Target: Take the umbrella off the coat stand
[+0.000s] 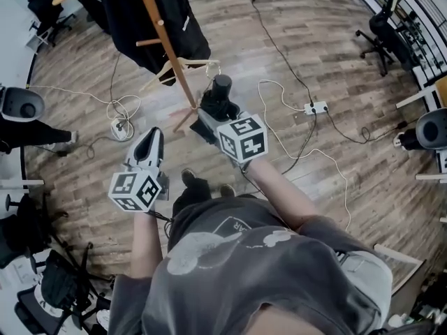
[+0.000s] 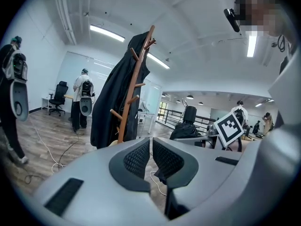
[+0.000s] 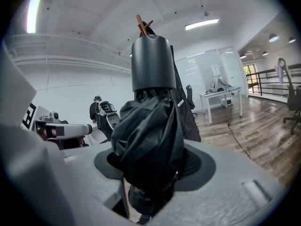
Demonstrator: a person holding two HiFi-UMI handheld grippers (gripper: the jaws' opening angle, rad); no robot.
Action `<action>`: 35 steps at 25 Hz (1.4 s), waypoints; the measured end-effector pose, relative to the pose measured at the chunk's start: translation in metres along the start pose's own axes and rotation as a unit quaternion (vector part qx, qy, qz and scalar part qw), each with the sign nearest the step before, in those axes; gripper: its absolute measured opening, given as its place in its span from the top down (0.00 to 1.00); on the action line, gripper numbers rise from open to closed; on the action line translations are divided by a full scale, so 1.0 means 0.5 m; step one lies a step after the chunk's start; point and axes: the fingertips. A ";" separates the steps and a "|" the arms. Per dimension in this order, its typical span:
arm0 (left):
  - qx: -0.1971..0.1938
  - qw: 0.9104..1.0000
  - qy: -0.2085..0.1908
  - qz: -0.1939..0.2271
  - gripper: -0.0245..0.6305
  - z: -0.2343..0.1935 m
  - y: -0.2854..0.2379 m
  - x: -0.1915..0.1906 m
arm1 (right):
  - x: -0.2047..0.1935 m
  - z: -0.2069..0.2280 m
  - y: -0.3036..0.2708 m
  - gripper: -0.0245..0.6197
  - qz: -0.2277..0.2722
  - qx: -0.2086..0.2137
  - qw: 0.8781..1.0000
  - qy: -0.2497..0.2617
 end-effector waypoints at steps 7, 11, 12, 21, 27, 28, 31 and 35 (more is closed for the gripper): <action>0.000 1.000 -0.010 0.009 0.93 0.016 0.020 -0.010 | -0.011 -0.023 0.011 0.57 -0.002 0.010 1.000 0.004; -0.006 1.000 -0.010 0.013 0.93 0.017 0.032 -0.012 | -0.006 -0.036 0.014 0.57 -0.001 0.011 1.000 0.011; -0.009 1.000 -0.010 0.014 0.93 0.019 0.038 -0.015 | -0.006 -0.042 0.016 0.57 -0.002 0.011 1.000 0.014; -0.021 0.999 0.011 0.027 0.94 -0.005 0.167 -0.041 | 0.014 -0.153 0.049 0.57 0.004 0.013 0.999 0.031; -0.025 0.999 0.020 0.032 0.94 -0.026 0.275 -0.062 | 0.014 -0.260 0.102 0.57 0.013 0.007 1.000 0.026; -0.026 0.999 0.021 0.032 0.94 -0.028 0.293 -0.067 | 0.014 -0.280 0.112 0.57 0.015 0.008 1.000 0.026; -0.027 0.999 0.024 0.030 0.94 -0.033 0.335 -0.082 | 0.010 -0.326 0.140 0.57 0.017 0.011 1.000 0.015; -0.030 0.999 0.027 0.026 0.94 -0.034 0.393 -0.104 | -0.003 -0.377 0.173 0.57 0.013 0.000 1.000 0.011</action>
Point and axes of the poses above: the fingertips, and each gripper's own axes: y backward along the fingers, z to its right, x out of its top, and after that the axes turned 14 degrees about y, right-handed
